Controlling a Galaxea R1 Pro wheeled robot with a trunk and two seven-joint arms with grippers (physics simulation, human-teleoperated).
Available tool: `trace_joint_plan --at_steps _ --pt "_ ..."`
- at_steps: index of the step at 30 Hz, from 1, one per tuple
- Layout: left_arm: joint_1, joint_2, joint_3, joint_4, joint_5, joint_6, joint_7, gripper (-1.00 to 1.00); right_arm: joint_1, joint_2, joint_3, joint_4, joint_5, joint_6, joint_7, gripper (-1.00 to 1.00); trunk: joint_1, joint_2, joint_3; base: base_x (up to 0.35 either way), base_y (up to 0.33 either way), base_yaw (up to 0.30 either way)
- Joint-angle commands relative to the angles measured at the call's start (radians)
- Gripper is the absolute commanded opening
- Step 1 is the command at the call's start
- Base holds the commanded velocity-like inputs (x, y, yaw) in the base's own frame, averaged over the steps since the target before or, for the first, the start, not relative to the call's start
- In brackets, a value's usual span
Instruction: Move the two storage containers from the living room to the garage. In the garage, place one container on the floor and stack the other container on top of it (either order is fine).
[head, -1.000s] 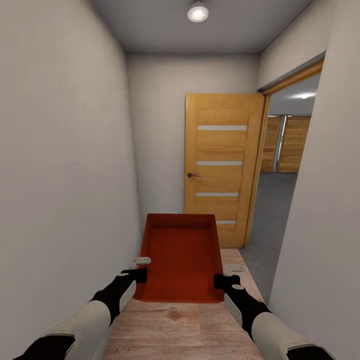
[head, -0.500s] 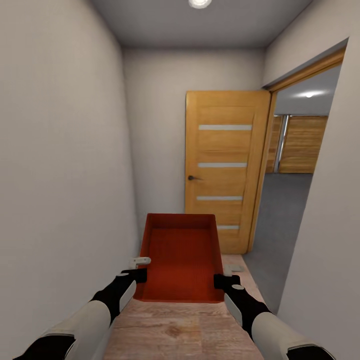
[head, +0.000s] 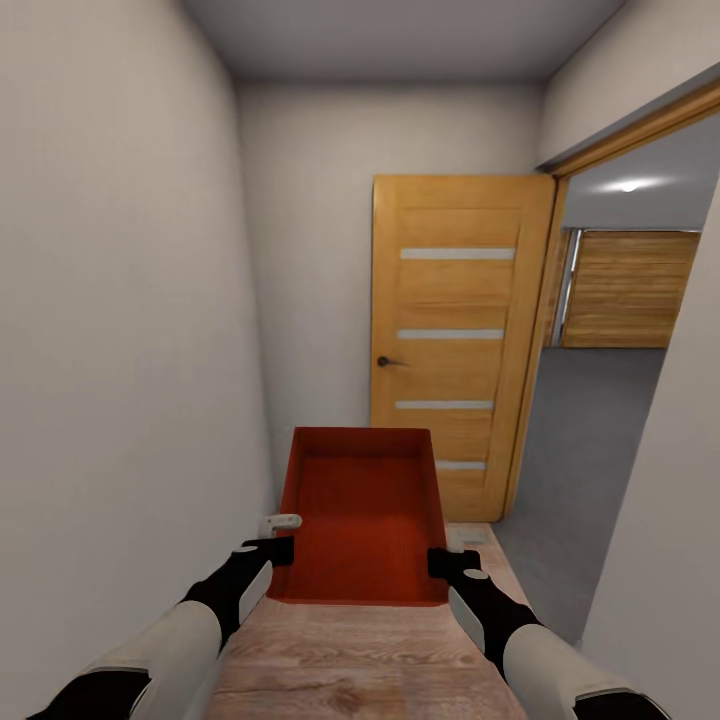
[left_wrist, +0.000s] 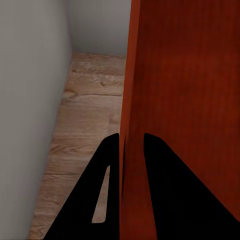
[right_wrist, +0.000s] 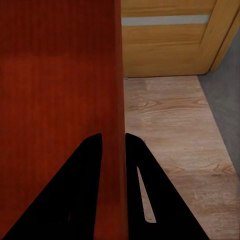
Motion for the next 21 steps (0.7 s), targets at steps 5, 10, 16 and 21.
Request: trace_joint_plan --at_steps 5,10,16,21 --pt "0.0 0.011 0.027 -0.017 -0.018 -0.025 0.01 -1.0 0.0 -0.004 -0.015 0.002 -0.011 -0.001 -0.008 -1.0 0.001 -0.001 0.0 0.323 0.0 0.0" --pt "0.0 0.011 0.027 -0.017 -0.018 -0.025 0.01 -1.0 0.0 -0.004 -0.015 0.002 -0.011 -0.001 -0.008 -1.0 0.001 -0.001 0.0 0.323 0.0 0.0" --pt "0.0 0.011 0.027 -0.017 -0.019 -0.026 0.01 -1.0 0.0 -0.004 -0.015 0.002 -0.011 -0.002 -0.008 -1.0 0.001 -0.001 0.0 0.323 0.0 0.0" --pt "0.0 0.011 0.027 -0.02 -0.02 -0.026 0.011 -1.0 0.0 -0.005 -0.016 0.002 -0.011 -0.001 -0.008 -1.0 0.001 -0.001 0.0 0.254 0.0 0.0"
